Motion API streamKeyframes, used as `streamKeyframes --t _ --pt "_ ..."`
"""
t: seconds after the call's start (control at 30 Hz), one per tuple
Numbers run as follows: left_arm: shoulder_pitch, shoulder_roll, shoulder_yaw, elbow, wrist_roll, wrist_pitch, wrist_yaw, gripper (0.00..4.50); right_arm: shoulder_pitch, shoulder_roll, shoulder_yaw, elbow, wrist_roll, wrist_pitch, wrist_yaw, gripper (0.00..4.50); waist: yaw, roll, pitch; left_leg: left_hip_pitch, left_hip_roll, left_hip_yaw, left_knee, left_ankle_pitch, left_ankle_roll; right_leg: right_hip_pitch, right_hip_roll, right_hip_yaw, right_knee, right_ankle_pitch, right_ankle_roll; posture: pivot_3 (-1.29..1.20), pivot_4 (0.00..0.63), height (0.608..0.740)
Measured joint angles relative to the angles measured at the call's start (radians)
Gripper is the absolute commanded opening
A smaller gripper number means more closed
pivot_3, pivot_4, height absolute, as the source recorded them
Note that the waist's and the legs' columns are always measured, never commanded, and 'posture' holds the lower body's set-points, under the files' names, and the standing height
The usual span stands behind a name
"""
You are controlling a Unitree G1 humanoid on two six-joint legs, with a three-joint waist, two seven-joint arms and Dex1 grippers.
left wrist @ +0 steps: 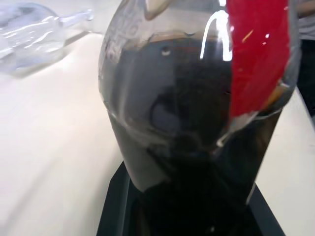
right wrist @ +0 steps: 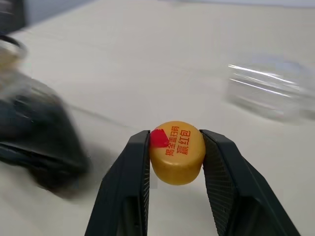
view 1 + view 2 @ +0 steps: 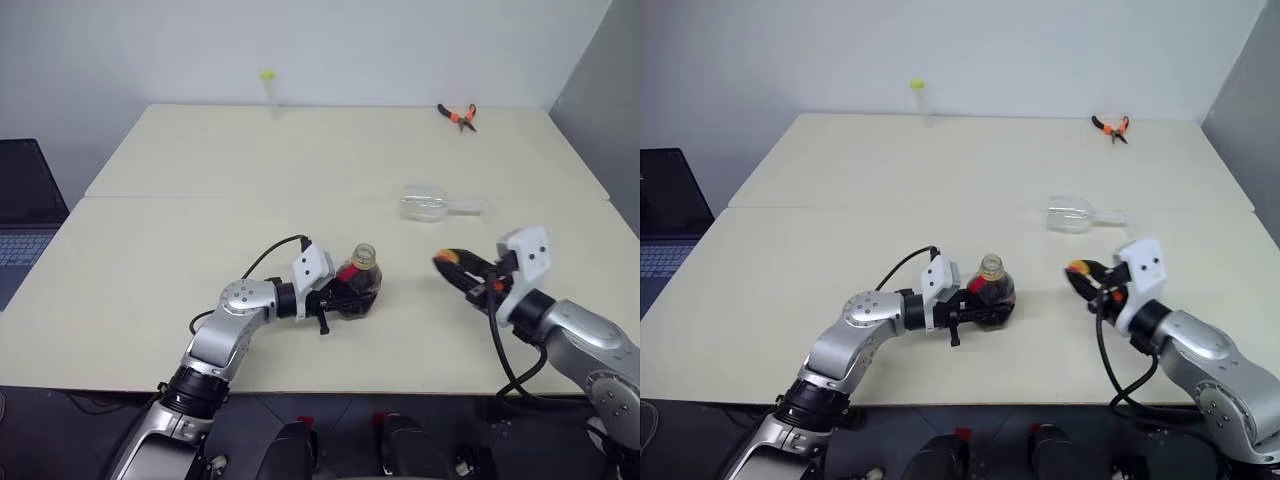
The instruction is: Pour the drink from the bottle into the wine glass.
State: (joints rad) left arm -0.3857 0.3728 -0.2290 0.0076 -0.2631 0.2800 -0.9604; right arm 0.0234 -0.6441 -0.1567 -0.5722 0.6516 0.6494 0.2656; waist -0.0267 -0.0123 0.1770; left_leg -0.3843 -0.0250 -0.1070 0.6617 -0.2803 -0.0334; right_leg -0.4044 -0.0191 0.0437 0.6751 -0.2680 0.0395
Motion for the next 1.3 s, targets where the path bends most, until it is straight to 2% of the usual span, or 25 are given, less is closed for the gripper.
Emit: streamKeyframes --t 0.23,0.57,0.8,0.93,1.1,1.3 --pt "-0.001 -0.027 0.002 0.004 0.0 -0.02 0.04 0.76 0.109 0.07 0.033 0.182 -0.189 -0.172 0.069 1.23 -0.004 0.0 0.0 0.002 0.001 0.0 0.0 0.0 0.0 0.0 0.0 0.002 0.002 0.0 0.0 0.0 0.15 0.74" --pt "-0.002 -0.034 0.018 0.012 0.0 -0.026 0.081 0.76 0.124 0.1 0.043 0.292 -0.267 -0.269 0.182 4.49 -0.003 0.0 0.0 0.002 0.0 0.0 0.001 0.0 0.0 0.001 0.001 0.002 0.002 0.0 0.0 0.0 0.15 0.74" --pt "-0.002 -0.057 0.052 0.013 0.0 -0.027 0.141 0.76 0.137 0.126 0.009 0.28 -0.274 -0.271 0.186 4.5 -0.001 0.0 0.0 0.002 0.0 -0.001 0.001 0.0 0.0 0.001 0.001 0.001 0.002 0.0 0.0 0.0 0.15 0.74" --pt "-0.015 -0.074 0.099 0.053 0.003 -0.032 0.211 0.76 0.133 0.127 0.003 0.144 -0.281 -0.267 0.171 4.5 -0.005 0.0 0.0 0.002 0.001 -0.001 0.001 0.001 0.0 0.0 0.0 0.002 0.002 0.0 0.0 0.0 0.15 0.74" --pt "-0.066 -0.106 0.179 0.182 0.036 -0.084 0.361 0.76 -0.069 0.042 0.195 -0.091 -0.288 -0.188 0.249 4.5 -0.006 -0.001 0.001 0.003 0.002 -0.002 0.001 0.002 -0.003 0.001 0.001 -0.001 0.003 0.0 0.0 0.0 0.15 0.74" --pt "-0.145 -0.102 0.302 0.404 0.1 -0.22 0.579 0.76 -0.269 0.049 0.342 -0.093 -0.284 -0.074 0.301 4.5 0.002 -0.006 0.004 0.001 0.001 -0.005 0.001 0.003 -0.004 0.0 -0.001 -0.002 0.002 0.003 -0.005 0.0 0.15 0.74"
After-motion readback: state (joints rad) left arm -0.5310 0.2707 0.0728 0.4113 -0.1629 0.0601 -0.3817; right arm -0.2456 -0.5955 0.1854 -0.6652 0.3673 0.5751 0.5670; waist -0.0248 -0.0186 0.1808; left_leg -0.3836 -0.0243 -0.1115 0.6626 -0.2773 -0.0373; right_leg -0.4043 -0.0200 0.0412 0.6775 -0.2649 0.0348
